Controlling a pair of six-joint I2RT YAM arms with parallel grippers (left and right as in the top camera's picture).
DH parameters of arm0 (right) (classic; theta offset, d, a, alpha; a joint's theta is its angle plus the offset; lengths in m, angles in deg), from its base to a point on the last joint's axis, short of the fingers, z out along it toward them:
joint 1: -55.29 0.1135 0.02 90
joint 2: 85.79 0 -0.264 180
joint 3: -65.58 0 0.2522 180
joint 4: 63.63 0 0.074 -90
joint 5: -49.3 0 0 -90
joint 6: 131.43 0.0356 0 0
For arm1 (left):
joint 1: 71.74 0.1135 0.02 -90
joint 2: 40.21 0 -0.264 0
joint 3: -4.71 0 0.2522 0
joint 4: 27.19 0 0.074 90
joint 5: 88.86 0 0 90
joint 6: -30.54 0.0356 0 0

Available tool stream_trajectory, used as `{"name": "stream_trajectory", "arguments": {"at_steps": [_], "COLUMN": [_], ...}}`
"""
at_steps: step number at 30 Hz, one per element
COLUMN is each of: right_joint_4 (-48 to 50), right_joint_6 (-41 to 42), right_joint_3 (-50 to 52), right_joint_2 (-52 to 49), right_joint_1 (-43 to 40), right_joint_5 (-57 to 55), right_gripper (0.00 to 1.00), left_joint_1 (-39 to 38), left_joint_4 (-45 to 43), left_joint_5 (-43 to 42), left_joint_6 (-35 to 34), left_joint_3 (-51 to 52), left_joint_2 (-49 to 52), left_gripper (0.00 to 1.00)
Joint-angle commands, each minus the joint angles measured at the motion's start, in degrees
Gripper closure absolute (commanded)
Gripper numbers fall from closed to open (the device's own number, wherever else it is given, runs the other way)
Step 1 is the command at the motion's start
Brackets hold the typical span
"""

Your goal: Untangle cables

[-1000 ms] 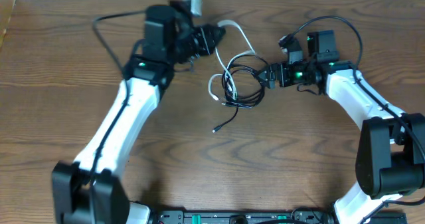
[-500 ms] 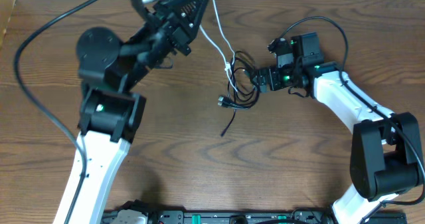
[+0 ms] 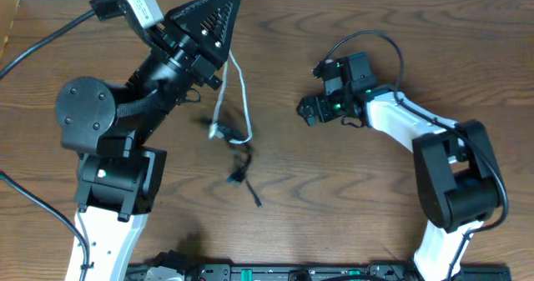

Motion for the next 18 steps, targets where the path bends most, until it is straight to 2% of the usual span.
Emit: {"name": "stream_trajectory", "arguments": {"at_steps": [1, 6, 10, 15, 18], "right_joint_4": [1.64, 3.23, 3.87, 4.11, 4.63], "right_joint_6": [-0.74, -0.79, -0.79, -0.76, -2.01], "right_joint_3": [-0.11, -0.11, -0.11, -0.11, -0.11], "right_joint_2": [-0.13, -0.13, -0.13, -0.13, -0.13], "right_joint_1": [0.28, -0.44, -0.42, -0.42, -0.42], "right_joint_5": [11.96, 20.85, 21.94, 22.45, 28.87], "right_gripper": [0.01, 0.01, 0.01, 0.01, 0.01], "left_joint_1": [0.15, 0.24, 0.24, 0.2, 0.2], "left_joint_4": [-0.44, -0.79, -1.62, -7.89, -10.4], "left_joint_5": [0.79, 3.87, 8.39, 8.7, 8.76], "left_joint_6": [-0.48, -0.68, -5.86, -11.96, -12.37], "left_joint_3": [-0.87, -0.87, -0.87, -0.87, -0.87], "left_joint_2": [0.39, 1.11, 1.64, 3.23, 4.2], "left_gripper": [0.92, 0.93, 0.93, 0.93, 0.93]}}
